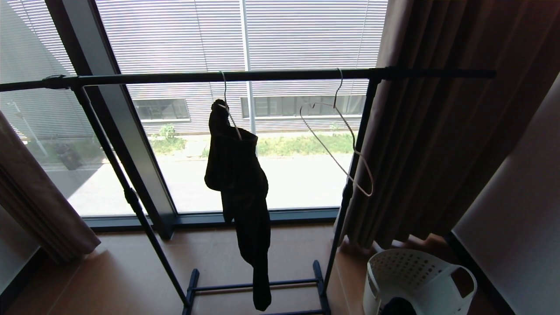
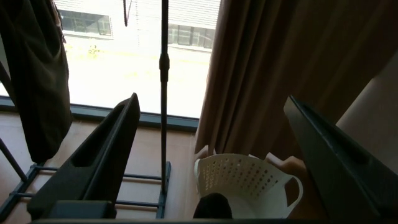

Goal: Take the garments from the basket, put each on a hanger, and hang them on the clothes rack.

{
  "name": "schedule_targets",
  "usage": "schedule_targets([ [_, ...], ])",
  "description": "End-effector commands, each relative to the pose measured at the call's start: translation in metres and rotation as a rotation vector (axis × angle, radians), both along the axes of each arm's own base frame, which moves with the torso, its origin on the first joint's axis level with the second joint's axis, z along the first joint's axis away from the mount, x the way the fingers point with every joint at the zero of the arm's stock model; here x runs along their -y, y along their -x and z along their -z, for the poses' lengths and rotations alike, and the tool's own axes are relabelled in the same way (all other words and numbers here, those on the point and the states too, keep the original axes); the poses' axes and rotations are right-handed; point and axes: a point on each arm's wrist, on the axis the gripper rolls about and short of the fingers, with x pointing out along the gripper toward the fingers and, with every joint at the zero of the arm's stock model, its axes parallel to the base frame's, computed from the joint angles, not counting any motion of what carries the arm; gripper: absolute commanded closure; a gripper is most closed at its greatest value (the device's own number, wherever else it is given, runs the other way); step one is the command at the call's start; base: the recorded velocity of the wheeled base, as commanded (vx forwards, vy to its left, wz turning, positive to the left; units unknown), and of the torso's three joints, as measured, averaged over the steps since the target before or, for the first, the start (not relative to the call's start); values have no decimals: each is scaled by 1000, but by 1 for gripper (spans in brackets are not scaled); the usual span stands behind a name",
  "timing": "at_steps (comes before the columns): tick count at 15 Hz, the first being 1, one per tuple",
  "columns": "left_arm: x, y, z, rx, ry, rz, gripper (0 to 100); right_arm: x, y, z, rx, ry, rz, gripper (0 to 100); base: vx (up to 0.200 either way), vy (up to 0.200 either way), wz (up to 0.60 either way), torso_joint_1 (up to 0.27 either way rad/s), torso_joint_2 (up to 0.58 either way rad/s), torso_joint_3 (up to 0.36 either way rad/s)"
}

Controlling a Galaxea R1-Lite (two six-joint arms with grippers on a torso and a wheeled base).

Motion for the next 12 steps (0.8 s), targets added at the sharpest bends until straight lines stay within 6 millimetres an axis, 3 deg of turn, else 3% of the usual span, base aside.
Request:
schedule_targets([
  [1, 0, 0, 0, 0, 0, -1, 0, 0, 0, 0, 0, 2, -1, 0, 0, 0, 0, -198, 510, 305],
  [12, 0, 0, 0, 0, 0, 3, 0, 0, 0, 0, 0, 3, -1, 0, 0, 0, 0, -184, 532, 341],
])
